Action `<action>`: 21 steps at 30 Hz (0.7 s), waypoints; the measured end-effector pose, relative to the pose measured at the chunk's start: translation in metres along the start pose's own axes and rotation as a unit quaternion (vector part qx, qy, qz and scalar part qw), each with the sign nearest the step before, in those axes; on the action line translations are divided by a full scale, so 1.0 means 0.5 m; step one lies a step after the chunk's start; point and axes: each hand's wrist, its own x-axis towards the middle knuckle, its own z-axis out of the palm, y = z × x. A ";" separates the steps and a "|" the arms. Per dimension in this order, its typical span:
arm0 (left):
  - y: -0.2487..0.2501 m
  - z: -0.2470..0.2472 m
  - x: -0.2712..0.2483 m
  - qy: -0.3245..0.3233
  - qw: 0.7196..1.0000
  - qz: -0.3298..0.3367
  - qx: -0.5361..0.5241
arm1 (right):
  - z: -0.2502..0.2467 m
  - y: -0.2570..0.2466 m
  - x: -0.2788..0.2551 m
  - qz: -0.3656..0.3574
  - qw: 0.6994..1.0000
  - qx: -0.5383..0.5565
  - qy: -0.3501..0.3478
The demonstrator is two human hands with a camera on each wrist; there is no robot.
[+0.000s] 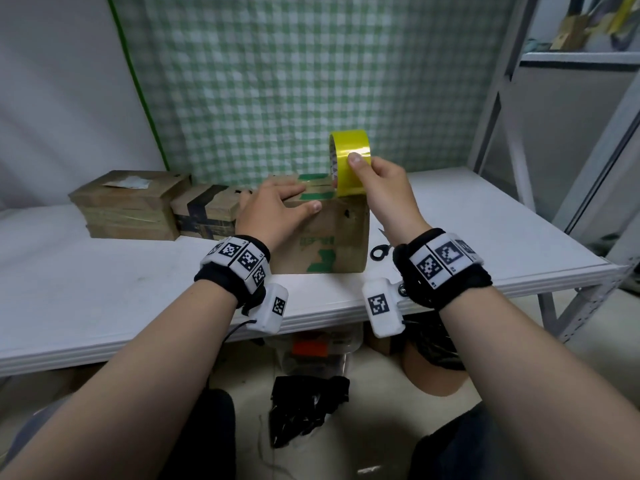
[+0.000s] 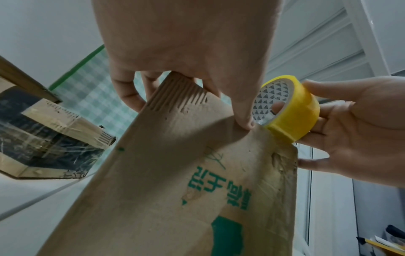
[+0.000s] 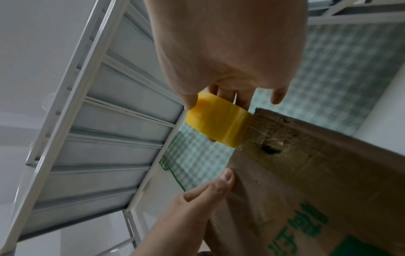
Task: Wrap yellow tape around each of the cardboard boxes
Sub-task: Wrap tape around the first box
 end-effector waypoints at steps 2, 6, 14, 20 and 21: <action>0.003 0.000 0.000 0.000 1.000 0.001 0.014 | 0.000 -0.008 -0.003 0.009 1.000 -0.004 -0.011; 0.006 -0.001 -0.004 -0.001 1.000 -0.001 0.028 | 0.005 -0.028 -0.007 0.022 1.000 -0.007 -0.012; 0.011 0.000 -0.007 0.002 0.999 -0.001 0.042 | -0.004 -0.041 -0.051 0.016 1.000 -0.013 -0.012; 0.026 -0.010 -0.011 -0.004 0.999 -0.001 0.033 | -0.018 -0.035 -0.094 0.038 0.998 -0.022 -0.038; 0.029 -0.011 -0.013 -0.005 1.000 0.003 0.031 | -0.022 -0.031 -0.098 0.044 0.998 -0.020 -0.036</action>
